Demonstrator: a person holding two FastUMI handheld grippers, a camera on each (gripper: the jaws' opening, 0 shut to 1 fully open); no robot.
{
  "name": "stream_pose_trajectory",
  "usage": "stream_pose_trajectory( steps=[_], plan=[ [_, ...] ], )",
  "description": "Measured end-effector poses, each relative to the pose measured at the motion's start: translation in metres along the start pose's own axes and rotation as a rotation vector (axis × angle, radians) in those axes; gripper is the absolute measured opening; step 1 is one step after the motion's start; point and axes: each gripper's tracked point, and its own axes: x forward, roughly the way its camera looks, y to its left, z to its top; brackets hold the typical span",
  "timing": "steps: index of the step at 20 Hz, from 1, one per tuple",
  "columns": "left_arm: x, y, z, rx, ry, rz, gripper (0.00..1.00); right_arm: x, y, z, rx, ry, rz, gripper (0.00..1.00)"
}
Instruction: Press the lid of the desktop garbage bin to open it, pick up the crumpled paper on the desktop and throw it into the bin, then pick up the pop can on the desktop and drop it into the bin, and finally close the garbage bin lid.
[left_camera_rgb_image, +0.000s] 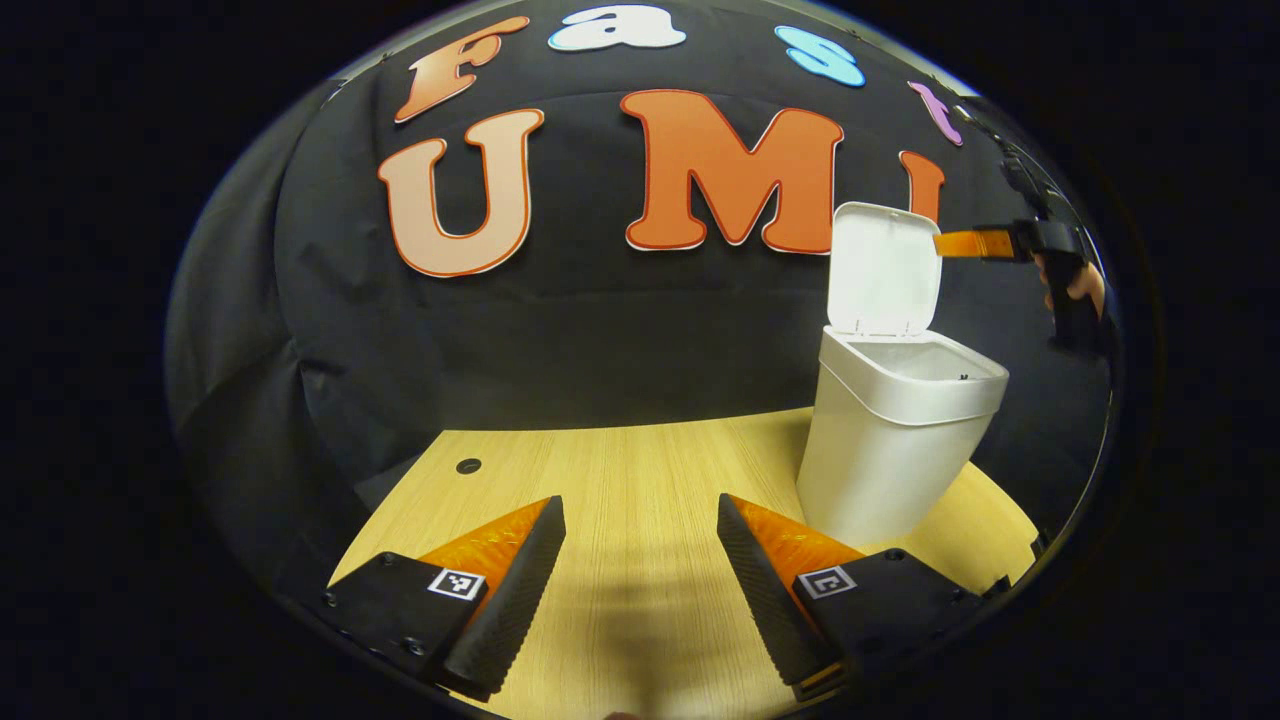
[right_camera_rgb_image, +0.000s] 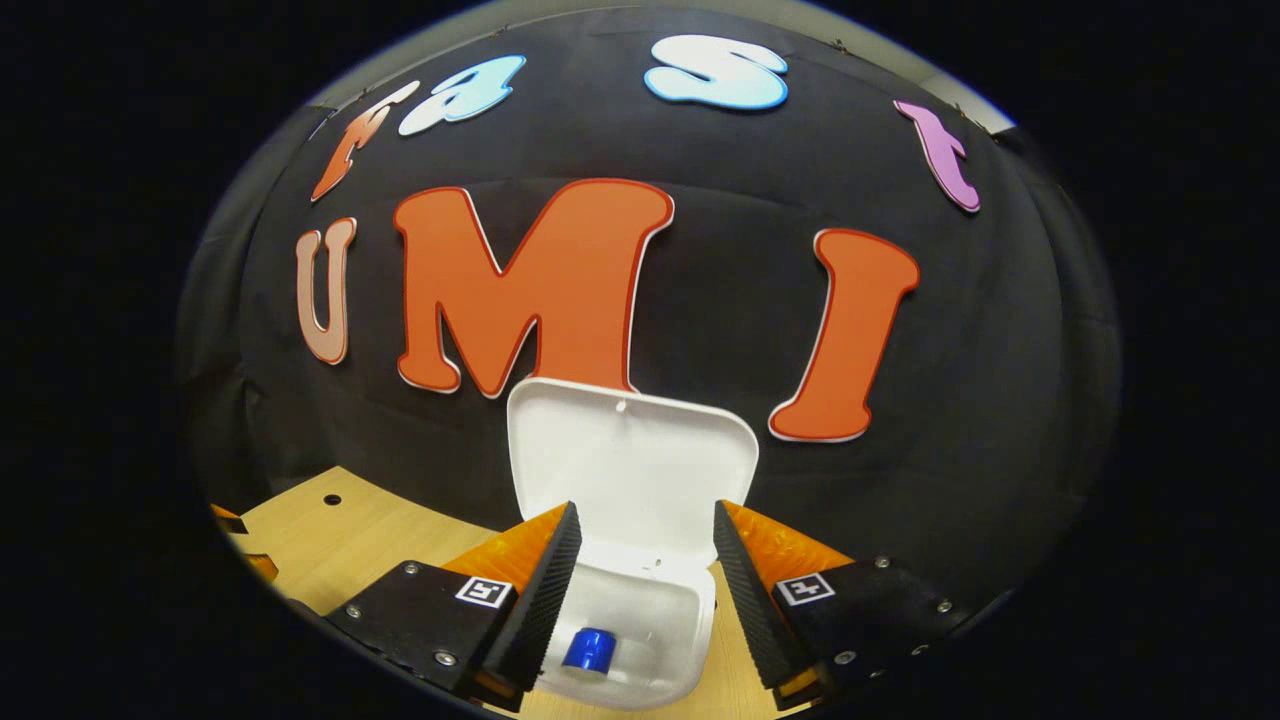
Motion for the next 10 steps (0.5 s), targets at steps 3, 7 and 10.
stream_pose_trajectory(
  steps=[3, 7, 10],
  plan=[
    [-0.001, 0.008, -0.004, -0.012, 0.009, 0.019, 0.98, 0.016, -0.001, 0.032, -0.012, -0.041, -0.004, 0.8],
    [-0.003, 0.021, -0.01, -0.028, 0.018, 0.054, 0.98, 0.043, -0.001, 0.055, -0.004, -0.059, 0.001, 0.79],
    [-0.006, 0.024, -0.017, -0.051, 0.032, 0.072, 0.97, 0.063, 0.002, 0.049, 0.041, -0.028, -0.017, 0.79]
  ],
)
